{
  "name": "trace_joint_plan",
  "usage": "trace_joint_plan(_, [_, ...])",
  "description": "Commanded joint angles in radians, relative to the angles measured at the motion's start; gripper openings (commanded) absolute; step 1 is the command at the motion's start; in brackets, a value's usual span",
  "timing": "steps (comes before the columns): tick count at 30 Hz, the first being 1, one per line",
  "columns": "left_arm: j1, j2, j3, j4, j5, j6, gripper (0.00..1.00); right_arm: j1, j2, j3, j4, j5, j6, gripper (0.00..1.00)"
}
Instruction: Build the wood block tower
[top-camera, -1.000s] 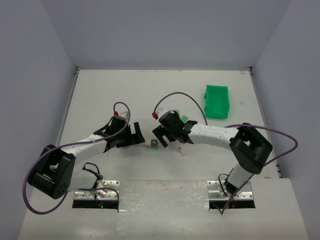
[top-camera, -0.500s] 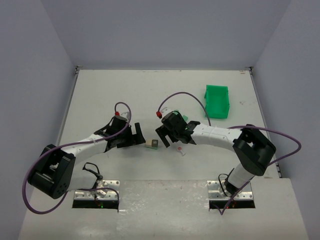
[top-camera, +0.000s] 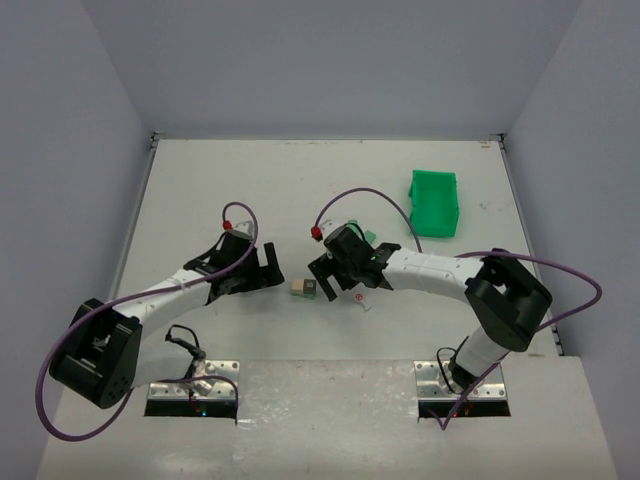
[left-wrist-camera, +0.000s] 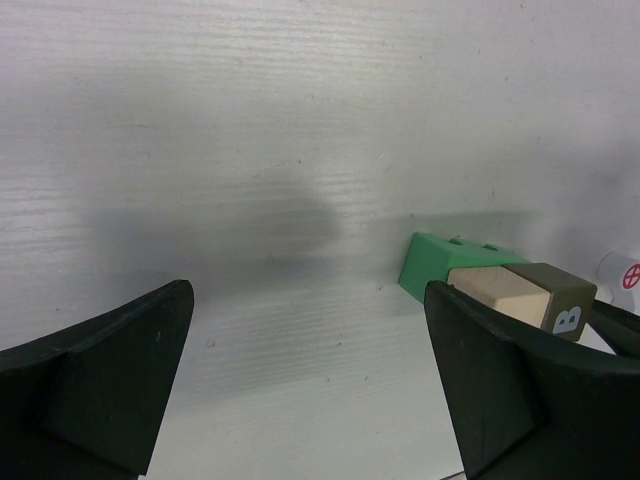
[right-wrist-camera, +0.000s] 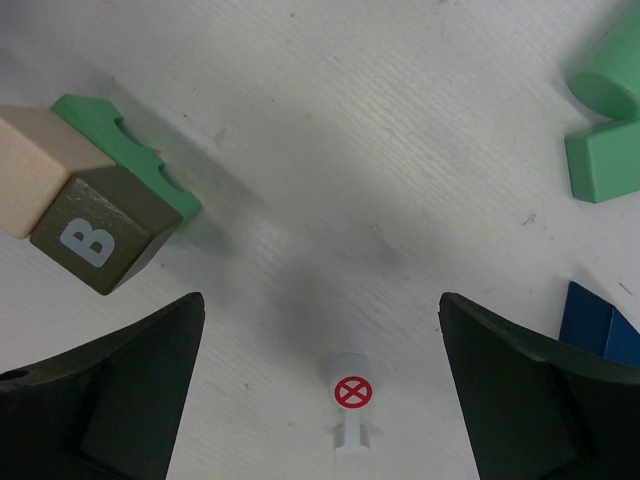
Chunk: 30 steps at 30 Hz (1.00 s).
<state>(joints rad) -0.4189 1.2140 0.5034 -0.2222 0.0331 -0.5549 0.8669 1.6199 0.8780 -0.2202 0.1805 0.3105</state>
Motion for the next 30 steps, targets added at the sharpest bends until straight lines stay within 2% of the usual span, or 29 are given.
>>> trace_joint_plan(1, [-0.012, -0.044, 0.030, -0.017, -0.063, -0.005, 1.00, 0.000, -0.035, -0.002, 0.050, -0.060, 0.019, 0.99])
trace_joint_plan(30, [-0.012, -0.074, 0.037, -0.032, -0.068, -0.005, 1.00, 0.001, 0.009, 0.019, 0.088, -0.105, 0.027, 0.99])
